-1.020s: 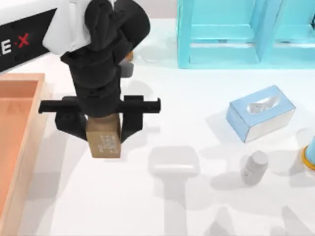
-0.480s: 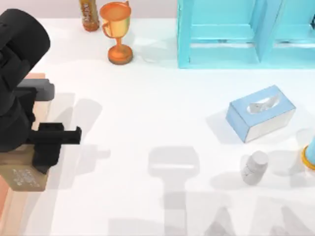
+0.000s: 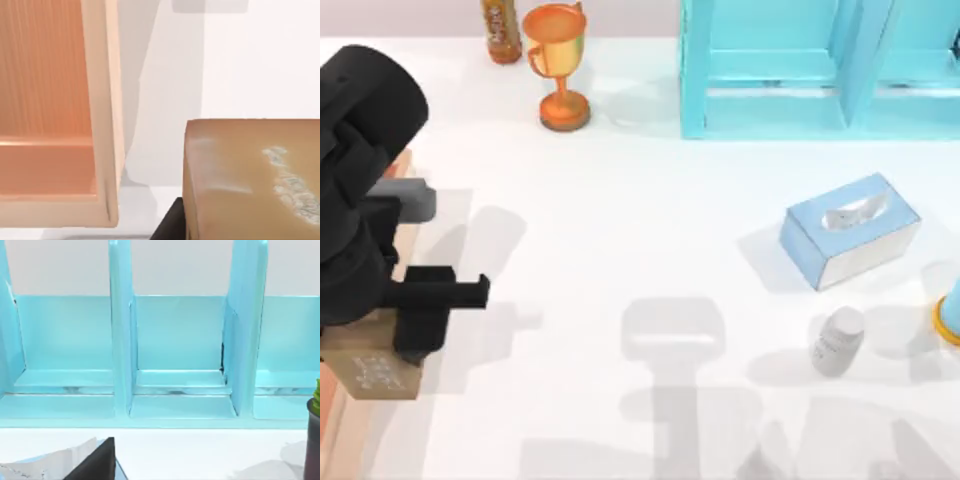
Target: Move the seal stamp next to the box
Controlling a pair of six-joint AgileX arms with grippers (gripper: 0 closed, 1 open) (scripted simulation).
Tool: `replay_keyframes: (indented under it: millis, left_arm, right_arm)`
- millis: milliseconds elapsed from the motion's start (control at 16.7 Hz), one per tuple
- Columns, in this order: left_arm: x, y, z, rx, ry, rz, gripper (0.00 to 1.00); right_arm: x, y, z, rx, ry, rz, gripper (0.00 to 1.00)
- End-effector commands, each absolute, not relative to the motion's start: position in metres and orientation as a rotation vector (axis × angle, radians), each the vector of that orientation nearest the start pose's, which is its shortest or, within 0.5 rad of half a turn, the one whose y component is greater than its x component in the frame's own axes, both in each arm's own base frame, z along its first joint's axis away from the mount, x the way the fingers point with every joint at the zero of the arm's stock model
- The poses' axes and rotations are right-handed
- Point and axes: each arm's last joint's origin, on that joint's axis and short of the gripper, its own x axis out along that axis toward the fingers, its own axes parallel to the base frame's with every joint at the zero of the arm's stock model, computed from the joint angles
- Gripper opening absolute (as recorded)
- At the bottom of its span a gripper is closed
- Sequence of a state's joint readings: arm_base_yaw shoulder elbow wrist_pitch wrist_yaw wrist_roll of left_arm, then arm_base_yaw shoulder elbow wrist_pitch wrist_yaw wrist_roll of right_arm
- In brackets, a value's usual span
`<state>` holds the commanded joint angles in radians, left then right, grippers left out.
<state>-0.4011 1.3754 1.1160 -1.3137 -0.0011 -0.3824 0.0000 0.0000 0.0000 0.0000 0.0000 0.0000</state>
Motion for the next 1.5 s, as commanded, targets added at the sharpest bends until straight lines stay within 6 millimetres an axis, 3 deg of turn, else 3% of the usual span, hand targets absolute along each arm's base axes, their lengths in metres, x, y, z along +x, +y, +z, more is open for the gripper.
replay_keyframes:
  millis: [300,540,1320,1500]
  left_arm:
    - [0.208,-0.086,0.212,0.017,1.567,-0.018,0.00]
    - [0.208,-0.085,0.209,0.016,1.569,-0.015,0.00]
    - [0.208,-0.085,0.209,0.016,1.569,-0.015,0.98]
    - [0.208,-0.085,0.209,0.016,1.569,-0.015,1.00]
  right_arm:
    - [0.106,-0.001,0.160,0.000,0.000,0.000,1.00]
    - [0.106,-0.001,0.160,0.000,0.000,0.000,1.00]
    - [0.106,-0.001,0.160,0.000,0.000,0.000,1.00]
    - [0.106,-0.001,0.160,0.000,0.000,0.000,1.00]
